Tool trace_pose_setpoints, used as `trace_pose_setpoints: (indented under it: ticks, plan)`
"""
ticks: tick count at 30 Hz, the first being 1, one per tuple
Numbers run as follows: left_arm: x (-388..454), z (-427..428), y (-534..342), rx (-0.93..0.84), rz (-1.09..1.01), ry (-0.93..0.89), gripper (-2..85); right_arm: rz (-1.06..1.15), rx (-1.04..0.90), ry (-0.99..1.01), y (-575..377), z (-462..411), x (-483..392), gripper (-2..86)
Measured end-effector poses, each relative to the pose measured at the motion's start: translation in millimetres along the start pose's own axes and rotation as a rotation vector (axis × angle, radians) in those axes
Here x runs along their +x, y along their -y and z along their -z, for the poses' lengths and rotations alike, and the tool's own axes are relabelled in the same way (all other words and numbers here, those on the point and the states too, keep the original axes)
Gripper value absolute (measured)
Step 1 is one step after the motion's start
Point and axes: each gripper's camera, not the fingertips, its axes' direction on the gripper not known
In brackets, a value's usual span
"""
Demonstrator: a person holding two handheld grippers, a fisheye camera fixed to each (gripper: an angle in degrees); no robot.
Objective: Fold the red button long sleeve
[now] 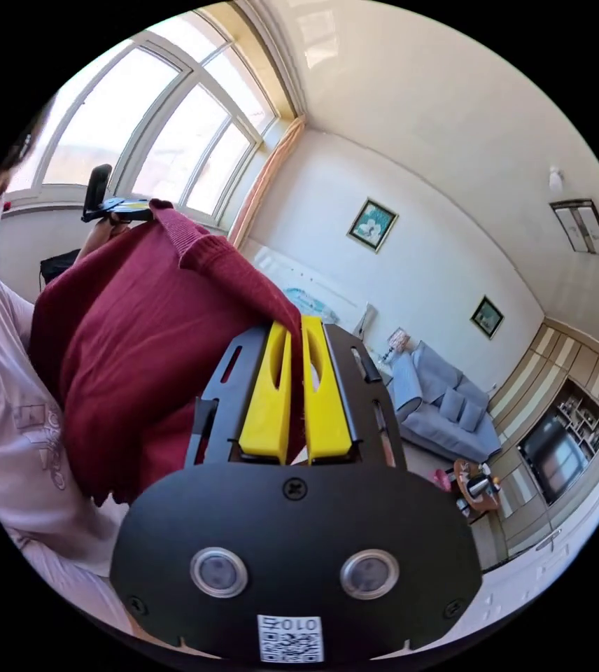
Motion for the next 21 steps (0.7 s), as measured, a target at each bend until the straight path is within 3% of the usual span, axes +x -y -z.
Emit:
trace_pose_setpoints:
  ticks: [3,6,9,13,16,21]
  plan:
    - [-39,-90,-42,-0.171,0.138,-0.064,-0.3,-0.045,-0.163,0.113,-11,-103,41,2.0]
    - [-89,-142,-53,-0.138,0.278,-0.12,-0.3,-0.069,-0.012,0.24,5,-132,94,1.5]
    - [-83,-128,4,-0.038,0.118,-0.026,-0.3,-0.007,0.077,0.125,49,-104,125,1.2]
    - [-38,-112,61,-0.089,-0.164,0.075,-0.3,0.124,0.178,0.107,57,-74,136,1.1]
    - [-12,-134,43,-0.18,-0.235,-0.013,-0.3,0.172,0.163,0.188,12,-103,134,1.1]
    - [54,-208,-52,-0.399,-0.297,-0.241,-0.2,0.106,-0.096,0.383,-105,-213,110,1.1]
